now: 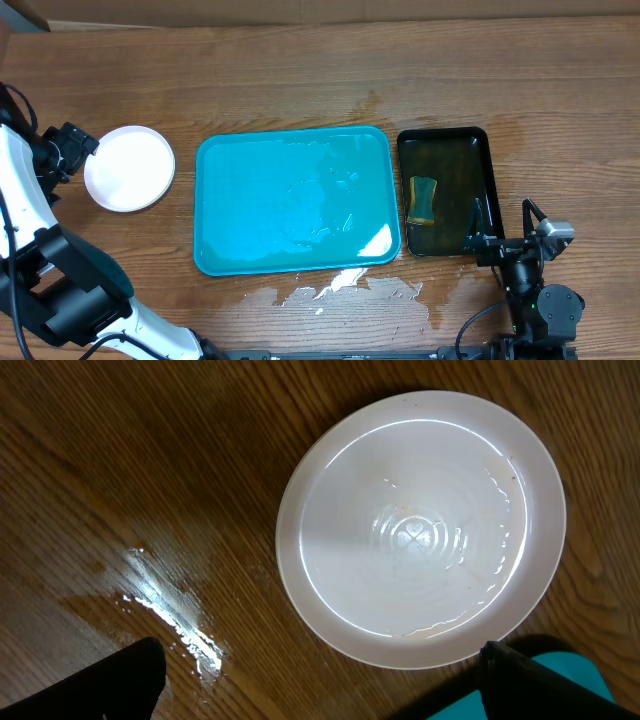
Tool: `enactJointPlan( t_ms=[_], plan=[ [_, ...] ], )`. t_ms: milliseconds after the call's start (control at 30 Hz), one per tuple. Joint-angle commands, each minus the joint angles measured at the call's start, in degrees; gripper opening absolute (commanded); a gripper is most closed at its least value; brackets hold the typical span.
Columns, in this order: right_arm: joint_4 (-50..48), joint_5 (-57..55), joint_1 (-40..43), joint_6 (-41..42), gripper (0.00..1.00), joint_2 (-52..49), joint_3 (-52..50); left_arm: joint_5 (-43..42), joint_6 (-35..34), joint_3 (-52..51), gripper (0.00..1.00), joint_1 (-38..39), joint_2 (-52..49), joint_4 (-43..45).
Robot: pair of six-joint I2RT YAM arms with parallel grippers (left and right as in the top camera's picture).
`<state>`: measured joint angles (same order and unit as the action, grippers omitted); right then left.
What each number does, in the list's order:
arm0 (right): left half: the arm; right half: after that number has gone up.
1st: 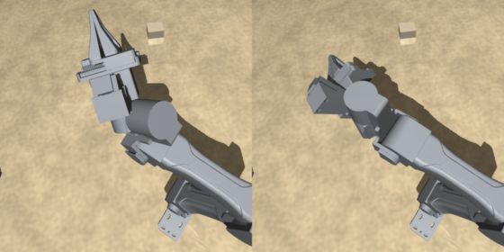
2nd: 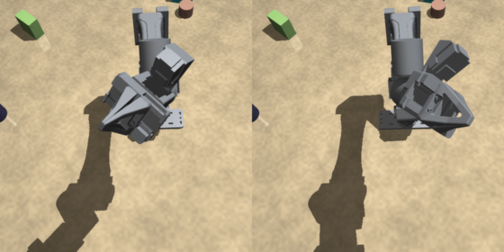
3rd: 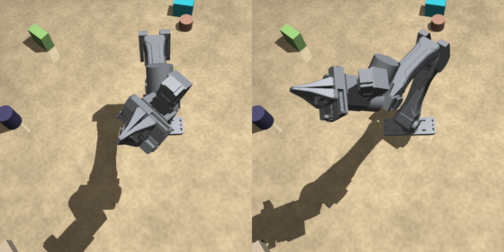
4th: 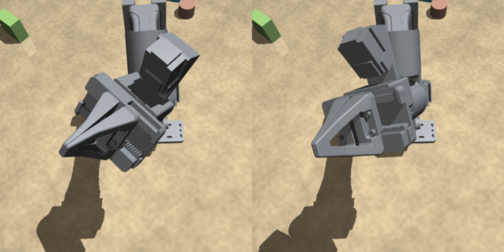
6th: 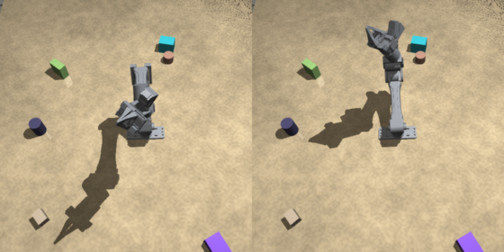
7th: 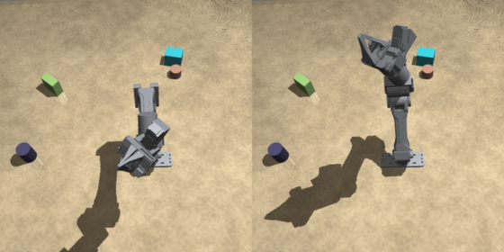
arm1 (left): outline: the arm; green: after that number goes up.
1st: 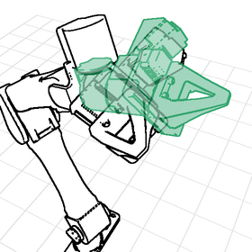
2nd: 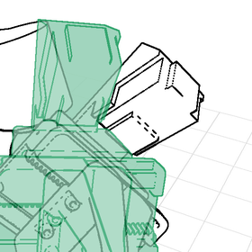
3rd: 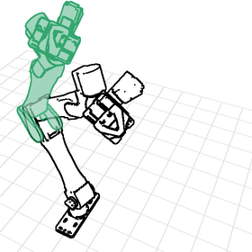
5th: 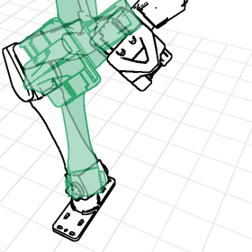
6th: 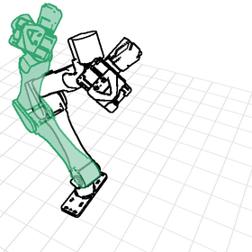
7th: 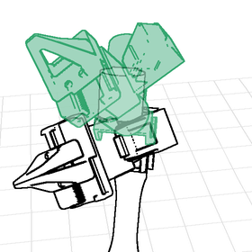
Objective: Clean dirty plates on tray and stack at the side
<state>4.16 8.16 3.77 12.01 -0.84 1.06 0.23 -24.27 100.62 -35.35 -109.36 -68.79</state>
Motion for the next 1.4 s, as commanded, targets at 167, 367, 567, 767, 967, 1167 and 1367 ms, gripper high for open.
enactJointPlan(
  t_ms=[167, 367, 567, 767, 967, 1167, 1367],
  plan=[
    [-0.2, 0.3, 0.5, 0.4, 1.00, 0.7, -0.6, 0.0, -0.4, 1.4, 1.00, 0.5, 1.3, 0.1],
    [-0.2, 0.3, 0.5, 0.4, 1.00, 0.7, -0.6, 0.0, -0.4, 1.4, 1.00, 0.5, 3.3, 0.0],
    [-0.2, 0.3, 0.5, 0.4, 1.00, 0.7, -0.6, 0.0, -0.4, 1.4, 1.00, 2.0, 13.1, 0.0],
    [-0.2, 0.3, 0.5, 0.4, 1.00, 0.7, -0.6, 0.0, -0.4, 1.4, 1.00, 8.4, 25.8, 0.0],
    [-0.2, 0.3, 0.5, 0.4, 1.00, 0.7, -0.6, 0.0, -0.4, 1.4, 1.00, 16.9, 38.0, 0.0],
    [-0.2, 0.3, 0.5, 0.4, 1.00, 0.7, -0.6, 0.0, -0.2, 0.0, 1.00, 20.4, 49.8, -0.2],
    [-0.2, 0.3, 0.5, 0.4, 1.00, 0.7, -0.6, 0.0, -0.2, -9.0, 1.00, 20.4, 61.3, -0.1]
  ],
)
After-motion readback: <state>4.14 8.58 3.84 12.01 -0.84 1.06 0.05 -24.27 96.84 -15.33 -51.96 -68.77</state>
